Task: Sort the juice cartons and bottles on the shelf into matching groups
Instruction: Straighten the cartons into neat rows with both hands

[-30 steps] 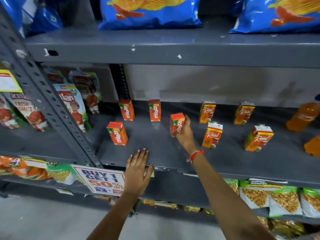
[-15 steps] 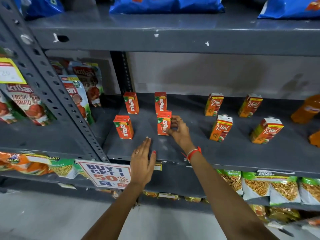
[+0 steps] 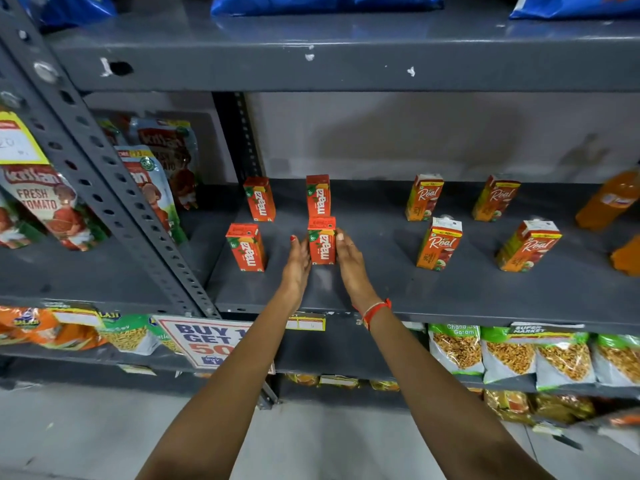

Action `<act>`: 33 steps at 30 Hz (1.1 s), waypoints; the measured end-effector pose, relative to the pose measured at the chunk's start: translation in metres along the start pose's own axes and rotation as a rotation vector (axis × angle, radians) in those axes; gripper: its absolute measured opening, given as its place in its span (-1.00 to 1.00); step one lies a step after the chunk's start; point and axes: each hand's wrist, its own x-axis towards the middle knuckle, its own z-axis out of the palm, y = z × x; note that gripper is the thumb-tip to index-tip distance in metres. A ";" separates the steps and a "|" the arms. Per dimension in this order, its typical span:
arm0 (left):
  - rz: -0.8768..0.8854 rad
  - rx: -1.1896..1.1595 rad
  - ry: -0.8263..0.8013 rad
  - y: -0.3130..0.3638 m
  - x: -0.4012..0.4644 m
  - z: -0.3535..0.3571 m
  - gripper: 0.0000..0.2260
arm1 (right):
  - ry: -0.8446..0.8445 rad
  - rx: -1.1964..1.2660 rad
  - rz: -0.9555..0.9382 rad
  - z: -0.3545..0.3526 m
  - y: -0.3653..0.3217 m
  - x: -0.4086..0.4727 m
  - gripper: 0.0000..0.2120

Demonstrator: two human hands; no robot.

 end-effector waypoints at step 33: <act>0.017 0.124 -0.203 -0.048 0.002 0.168 -0.58 | 0.410 -0.037 0.008 -0.160 -0.003 -0.023 -0.47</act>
